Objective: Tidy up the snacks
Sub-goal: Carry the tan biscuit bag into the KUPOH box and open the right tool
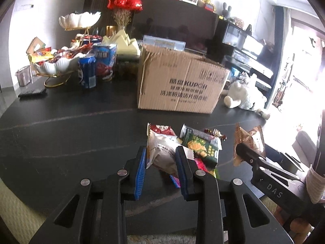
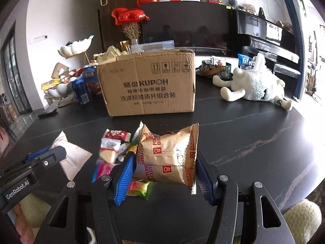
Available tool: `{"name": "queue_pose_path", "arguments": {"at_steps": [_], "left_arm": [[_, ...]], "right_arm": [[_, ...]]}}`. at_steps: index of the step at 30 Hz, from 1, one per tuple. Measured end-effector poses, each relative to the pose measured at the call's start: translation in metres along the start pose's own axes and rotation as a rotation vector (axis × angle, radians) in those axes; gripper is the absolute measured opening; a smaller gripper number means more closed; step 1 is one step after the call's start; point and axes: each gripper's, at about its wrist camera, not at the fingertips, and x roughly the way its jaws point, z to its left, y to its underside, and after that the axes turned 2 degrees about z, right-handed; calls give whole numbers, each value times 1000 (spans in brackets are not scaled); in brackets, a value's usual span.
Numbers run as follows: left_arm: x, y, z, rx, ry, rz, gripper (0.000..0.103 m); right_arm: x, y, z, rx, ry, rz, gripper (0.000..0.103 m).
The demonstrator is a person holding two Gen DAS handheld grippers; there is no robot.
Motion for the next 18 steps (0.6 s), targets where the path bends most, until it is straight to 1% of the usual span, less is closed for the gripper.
{"name": "queue_pose_path", "arguments": {"at_steps": [5,10,13,18], "left_arm": [[-9,-11,-2,26,-1,-31,29],[-19,-30,-6,45,10,-75,29],[-25,-45,-10,51,21,-108,29],[-27,-72,-16,74,6,-163,29]], "right_arm": [[-10,-12,6,-36,-11,-24,59],[-19,-30,11,-58,-24,-59,59],[-23,-44,12,-53,-44,-79,59],[-26,-73,6,-2,-75,-121,59]]}}
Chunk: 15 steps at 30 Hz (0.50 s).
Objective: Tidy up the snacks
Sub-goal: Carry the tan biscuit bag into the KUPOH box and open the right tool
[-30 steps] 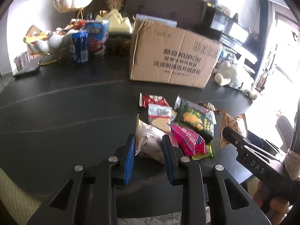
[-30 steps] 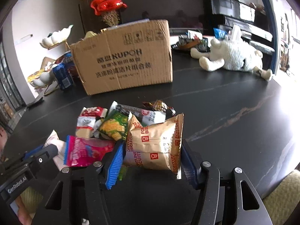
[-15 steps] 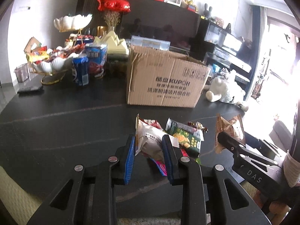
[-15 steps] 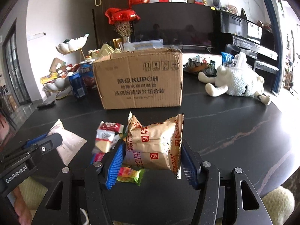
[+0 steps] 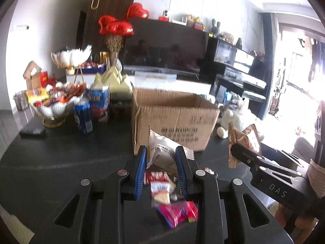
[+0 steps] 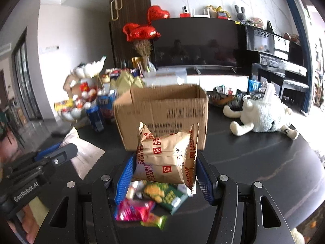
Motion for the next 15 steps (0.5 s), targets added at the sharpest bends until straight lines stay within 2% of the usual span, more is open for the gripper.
{"name": "queue_pose_path", "arguments": {"at_steps": [5,7,12,15], "left_arm": [[7,-19,-1,13,5,-12,29],[11,-26,-3,36,-15,-25,29],[20,-43,-9,70,-39,-60,29],[27,-53,-10,70,-28,-69,29]], "right_arm": [[8,-21,-4,4,22,-26,59],[13,-28,-5,2,35,-32,59],[33,-46,-11,26,14,-12,59],[45,-56,-14,39,-2,1,59]]}}
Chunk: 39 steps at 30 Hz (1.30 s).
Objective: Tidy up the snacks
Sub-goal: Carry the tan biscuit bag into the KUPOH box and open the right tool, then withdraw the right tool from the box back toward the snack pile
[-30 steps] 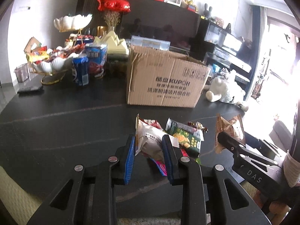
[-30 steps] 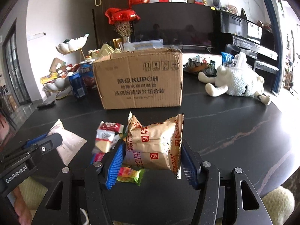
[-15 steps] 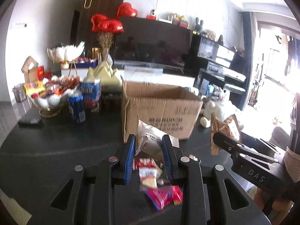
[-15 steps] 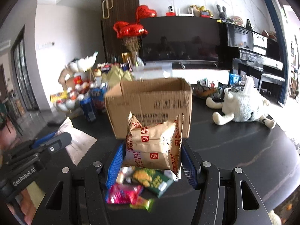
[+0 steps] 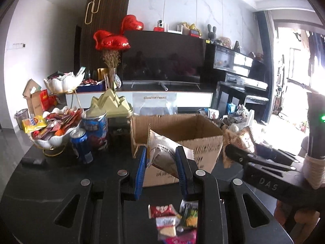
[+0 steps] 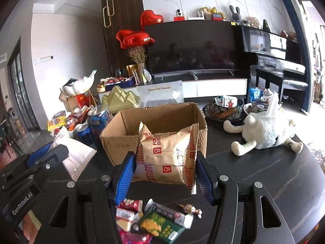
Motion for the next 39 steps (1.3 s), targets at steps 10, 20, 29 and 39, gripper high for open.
{"name": "queue_pose_path", "arguments": {"at_steps": [10,20,29,39], "left_arm": [[32,-35,1,24,-1,-25,29],[88,-53,7,19,17,37,29],[120,-67,10,30,-23,45,64],[85,-54,10,38,-58,41,68]], "right_arm": [[29,-31,-5,-5,-11,8,59],[65,-59,-8,-51,0,1,59],[100,-77,-14,-85,24,18,79],[75,-59,-13,-75,21,26,79]]}}
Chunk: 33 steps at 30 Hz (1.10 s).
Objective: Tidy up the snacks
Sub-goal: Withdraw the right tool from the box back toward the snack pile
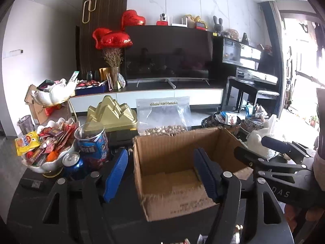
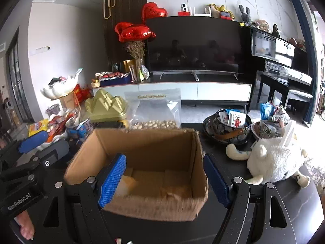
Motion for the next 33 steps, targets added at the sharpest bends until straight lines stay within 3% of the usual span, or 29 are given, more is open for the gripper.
{"name": "queue_pose_path", "arguments": {"at_steps": [17,33], "left_arm": [[-78,39,0,-27,78,9,71],[-115,94,-6,-21,118,99,72]], "right_arm": [[-85,43,25,-39,-63,-55,79],[-127,93,34,-52,-45,-28,79]]}}
